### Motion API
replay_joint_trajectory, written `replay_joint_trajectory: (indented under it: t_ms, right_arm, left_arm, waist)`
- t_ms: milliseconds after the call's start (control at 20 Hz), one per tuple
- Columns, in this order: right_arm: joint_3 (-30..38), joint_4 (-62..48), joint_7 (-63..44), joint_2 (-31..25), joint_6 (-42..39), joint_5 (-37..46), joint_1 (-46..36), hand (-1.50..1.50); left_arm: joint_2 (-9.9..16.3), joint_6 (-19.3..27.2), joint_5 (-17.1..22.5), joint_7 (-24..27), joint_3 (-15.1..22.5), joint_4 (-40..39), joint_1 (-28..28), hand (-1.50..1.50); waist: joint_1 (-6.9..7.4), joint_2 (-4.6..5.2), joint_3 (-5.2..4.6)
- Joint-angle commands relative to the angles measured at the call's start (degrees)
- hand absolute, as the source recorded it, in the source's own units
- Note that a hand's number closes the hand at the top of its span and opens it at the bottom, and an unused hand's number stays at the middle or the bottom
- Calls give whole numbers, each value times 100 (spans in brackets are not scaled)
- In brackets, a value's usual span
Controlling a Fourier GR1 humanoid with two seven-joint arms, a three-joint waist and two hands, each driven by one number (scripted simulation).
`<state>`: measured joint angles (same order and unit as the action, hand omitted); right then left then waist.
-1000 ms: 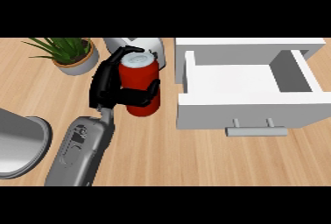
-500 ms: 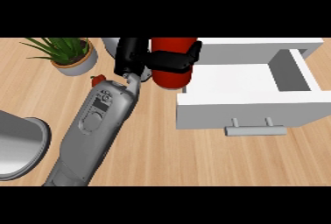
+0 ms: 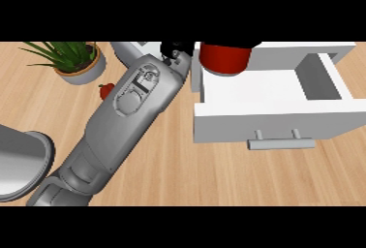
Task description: Pick up the can, place it into the drawer and close the drawer
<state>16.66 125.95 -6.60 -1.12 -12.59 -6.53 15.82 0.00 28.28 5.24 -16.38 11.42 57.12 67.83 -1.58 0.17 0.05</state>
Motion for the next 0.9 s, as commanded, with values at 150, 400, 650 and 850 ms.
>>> replay_joint_trajectory:
  t_ms: [150,400,650,850]
  right_arm:
    - [-200,193,-122,93,-68,45,67,-150]
    - [-111,-397,-36,-115,26,110,-481,-150]
    - [-82,-422,126,-46,32,93,-364,-150]
    - [46,-340,-258,-231,75,-108,-643,-150]
  left_arm:
    - [0,399,572,298,414,-1201,825,150]
    - [0,472,936,570,452,-2028,1449,150]
    - [0,278,1260,1158,711,-2502,1374,150]
    - [0,473,1559,909,921,-2871,1797,150]
  waist:
    - [-93,26,1]
    - [-165,70,6]
    - [-194,70,6]
    - [-268,76,9]
